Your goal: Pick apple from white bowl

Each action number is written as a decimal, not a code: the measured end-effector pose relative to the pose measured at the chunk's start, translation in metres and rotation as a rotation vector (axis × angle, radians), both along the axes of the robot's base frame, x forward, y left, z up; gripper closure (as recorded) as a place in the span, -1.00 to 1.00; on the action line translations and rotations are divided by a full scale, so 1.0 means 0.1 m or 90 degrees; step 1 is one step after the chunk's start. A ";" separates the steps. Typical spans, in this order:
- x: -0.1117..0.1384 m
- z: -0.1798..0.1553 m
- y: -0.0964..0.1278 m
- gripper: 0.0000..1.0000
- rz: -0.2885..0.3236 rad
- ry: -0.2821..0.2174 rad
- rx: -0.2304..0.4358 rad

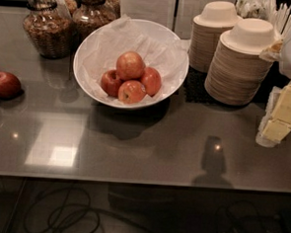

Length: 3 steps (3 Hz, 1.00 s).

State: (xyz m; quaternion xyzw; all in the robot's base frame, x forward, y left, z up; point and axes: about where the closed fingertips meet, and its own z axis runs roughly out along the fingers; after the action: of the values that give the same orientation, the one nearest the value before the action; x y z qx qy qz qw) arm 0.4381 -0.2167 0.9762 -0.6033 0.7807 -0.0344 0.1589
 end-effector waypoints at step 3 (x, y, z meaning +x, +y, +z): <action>0.38 0.00 0.44 -1.00 0.027 0.003 0.050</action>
Offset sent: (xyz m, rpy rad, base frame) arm 0.0285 0.0257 -0.0137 0.0645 0.0219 0.0095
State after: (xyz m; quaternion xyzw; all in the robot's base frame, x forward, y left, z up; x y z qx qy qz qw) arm 0.4760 -0.1729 0.9763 -0.6131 0.7690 0.0009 0.1810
